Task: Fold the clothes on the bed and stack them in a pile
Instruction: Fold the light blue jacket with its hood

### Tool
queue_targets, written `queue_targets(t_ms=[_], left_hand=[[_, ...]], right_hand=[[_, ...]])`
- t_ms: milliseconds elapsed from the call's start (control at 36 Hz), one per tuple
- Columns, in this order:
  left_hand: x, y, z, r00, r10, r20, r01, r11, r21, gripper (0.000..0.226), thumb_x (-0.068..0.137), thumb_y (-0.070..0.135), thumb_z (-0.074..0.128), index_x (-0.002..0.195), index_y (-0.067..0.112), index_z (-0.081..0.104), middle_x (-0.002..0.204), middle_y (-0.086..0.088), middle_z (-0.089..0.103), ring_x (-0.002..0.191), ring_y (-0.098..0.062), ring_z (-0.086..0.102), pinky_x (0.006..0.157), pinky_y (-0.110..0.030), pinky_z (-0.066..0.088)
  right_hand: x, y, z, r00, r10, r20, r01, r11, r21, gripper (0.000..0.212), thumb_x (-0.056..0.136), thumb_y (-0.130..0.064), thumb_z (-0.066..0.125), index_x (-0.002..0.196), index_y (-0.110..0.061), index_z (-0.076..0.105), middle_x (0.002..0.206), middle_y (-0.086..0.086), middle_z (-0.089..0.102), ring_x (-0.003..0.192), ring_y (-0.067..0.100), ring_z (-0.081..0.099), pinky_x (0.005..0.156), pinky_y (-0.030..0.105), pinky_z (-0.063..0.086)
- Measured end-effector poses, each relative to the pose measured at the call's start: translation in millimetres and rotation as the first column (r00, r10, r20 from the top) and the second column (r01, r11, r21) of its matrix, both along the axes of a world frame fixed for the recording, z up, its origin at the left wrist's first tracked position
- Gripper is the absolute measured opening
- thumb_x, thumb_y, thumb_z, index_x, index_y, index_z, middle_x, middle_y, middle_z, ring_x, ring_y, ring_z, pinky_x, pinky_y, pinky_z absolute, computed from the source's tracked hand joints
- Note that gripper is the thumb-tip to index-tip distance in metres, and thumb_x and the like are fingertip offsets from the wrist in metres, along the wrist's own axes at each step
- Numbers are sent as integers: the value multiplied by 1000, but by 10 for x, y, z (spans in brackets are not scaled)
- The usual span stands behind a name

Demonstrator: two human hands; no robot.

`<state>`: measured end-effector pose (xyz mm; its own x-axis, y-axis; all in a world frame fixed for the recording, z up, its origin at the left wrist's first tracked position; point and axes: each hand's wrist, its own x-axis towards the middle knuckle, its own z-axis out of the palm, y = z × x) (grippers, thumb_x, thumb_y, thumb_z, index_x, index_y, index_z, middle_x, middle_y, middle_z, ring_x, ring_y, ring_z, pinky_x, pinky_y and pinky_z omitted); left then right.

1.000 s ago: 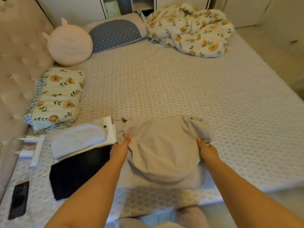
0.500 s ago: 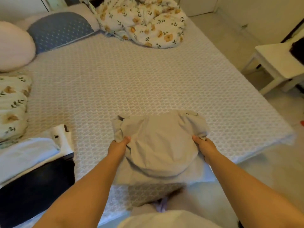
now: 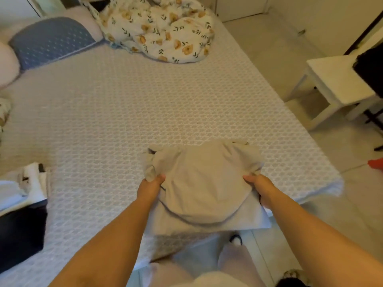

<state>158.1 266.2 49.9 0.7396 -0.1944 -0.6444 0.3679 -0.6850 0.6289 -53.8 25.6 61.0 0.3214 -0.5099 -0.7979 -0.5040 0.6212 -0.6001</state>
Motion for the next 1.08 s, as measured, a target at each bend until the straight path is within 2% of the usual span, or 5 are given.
queue_targets(t_ms=[111, 278, 500, 889, 1083], left_hand=[[-329, -485, -30, 998, 63, -25, -63, 998, -3, 66, 89, 38, 63, 140, 2, 42, 141, -20, 47, 125, -37, 47, 103, -44, 38], [-735, -1053, -105, 992, 101, -76, -102, 995, -20, 67, 87, 39, 64, 139, 2, 43, 139, -19, 48, 123, -37, 48, 103, -45, 39], [-998, -1679, -270, 986, 105, -130, -114, 992, -61, 64, 86, 38, 65, 137, 4, 46, 136, -17, 52, 119, -37, 51, 101, -45, 41], [-1833, -3109, -696, 976, 158, -151, -169, 984, -61, 62, 85, 37, 67, 136, 7, 48, 133, -15, 55, 117, -34, 53, 99, -44, 43], [-2344, -3830, -1135, 964, 163, -211, -185, 978, -92, 58, 87, 36, 65, 136, 9, 49, 131, -13, 57, 115, -33, 55, 101, -49, 44]], right_hand=[[-236, -529, 29, 1000, 27, -8, -27, 1000, -13, 46, 93, -13, 57, 137, -5, 46, 131, 16, 56, 114, 34, 54, 93, 42, 43], [-590, -1117, 40, 996, 28, -83, -30, 999, -24, 43, 93, -12, 56, 135, -4, 47, 128, 16, 57, 94, 29, 54, 81, 39, 41], [-881, -1703, -97, 990, 11, -140, -24, 996, -90, 53, 93, -16, 57, 142, -3, 39, 137, 17, 50, 119, 36, 50, 91, 41, 42], [-1663, -3231, -537, 988, 11, -152, -10, 1000, 6, 49, 88, -13, 59, 135, -7, 48, 127, 16, 59, 110, 35, 56, 97, 45, 44], [-2021, -4014, -901, 985, -5, -173, 7, 1000, 14, 48, 89, -6, 56, 136, -7, 48, 127, 17, 59, 103, 31, 58, 87, 39, 46]])
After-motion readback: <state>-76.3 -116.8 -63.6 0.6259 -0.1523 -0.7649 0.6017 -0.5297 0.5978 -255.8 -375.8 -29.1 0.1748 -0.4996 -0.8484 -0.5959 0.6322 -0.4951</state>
